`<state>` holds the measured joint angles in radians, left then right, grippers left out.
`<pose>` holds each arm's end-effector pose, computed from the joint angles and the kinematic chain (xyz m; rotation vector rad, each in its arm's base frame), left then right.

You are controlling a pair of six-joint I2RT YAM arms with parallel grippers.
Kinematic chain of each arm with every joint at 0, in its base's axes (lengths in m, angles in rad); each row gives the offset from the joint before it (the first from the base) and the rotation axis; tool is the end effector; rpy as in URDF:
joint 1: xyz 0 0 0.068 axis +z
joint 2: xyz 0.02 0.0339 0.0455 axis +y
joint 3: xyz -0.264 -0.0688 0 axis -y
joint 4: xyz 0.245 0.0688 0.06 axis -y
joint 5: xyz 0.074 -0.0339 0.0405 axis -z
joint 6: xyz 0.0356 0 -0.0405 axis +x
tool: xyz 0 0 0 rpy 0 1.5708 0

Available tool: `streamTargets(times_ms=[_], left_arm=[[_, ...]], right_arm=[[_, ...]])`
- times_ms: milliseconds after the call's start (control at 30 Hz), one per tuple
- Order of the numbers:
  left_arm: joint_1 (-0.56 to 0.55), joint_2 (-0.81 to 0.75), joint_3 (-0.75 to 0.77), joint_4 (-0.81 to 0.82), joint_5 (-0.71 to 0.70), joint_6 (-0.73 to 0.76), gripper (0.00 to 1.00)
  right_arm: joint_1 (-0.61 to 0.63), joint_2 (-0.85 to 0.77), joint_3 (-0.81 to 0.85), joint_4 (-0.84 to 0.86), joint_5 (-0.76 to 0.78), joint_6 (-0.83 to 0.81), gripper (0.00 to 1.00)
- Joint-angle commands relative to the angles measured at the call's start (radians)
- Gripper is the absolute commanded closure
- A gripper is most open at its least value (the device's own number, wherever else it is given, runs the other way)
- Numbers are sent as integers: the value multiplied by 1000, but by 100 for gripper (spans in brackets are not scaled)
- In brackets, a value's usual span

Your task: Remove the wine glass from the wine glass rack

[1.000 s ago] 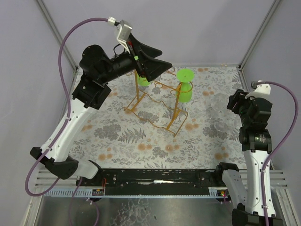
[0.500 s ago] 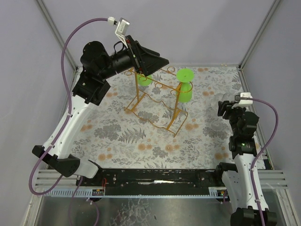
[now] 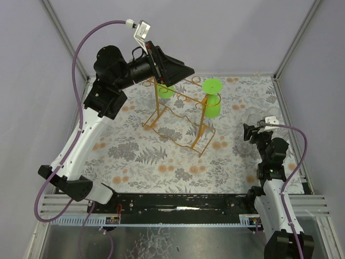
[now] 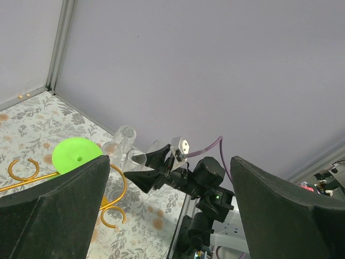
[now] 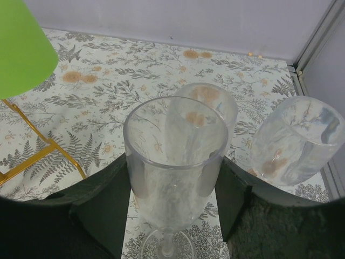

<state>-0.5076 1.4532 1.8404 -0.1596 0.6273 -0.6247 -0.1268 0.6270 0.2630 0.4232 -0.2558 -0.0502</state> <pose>0.2463 -0.1609 0.5469 0.4939 1.4471 -1.3429 0.1646 -0.0119 0.2437 -0.1471 1.5066 0.0515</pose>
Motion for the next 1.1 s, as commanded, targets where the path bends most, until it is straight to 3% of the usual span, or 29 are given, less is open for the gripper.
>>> streamTargets(times_ms=[0,300,600,800,1067], left_arm=[[6,-12,30,5,29,-10,9],[7,-17,23,15,48,-12,9],[7,-25,8,28,73,-10,9],[7,-34,-9,37,85,-7,9],[7,-53,-22,40,89,-8,9]], right_arm=[[-2,1,-27,166,-19,-23,63],[-2,46,-54,217,-11,3,61],[-2,-4,-50,193,-18,13,31],[-2,-31,-35,139,-57,16,21],[-2,-95,46,20,-82,21,17]])
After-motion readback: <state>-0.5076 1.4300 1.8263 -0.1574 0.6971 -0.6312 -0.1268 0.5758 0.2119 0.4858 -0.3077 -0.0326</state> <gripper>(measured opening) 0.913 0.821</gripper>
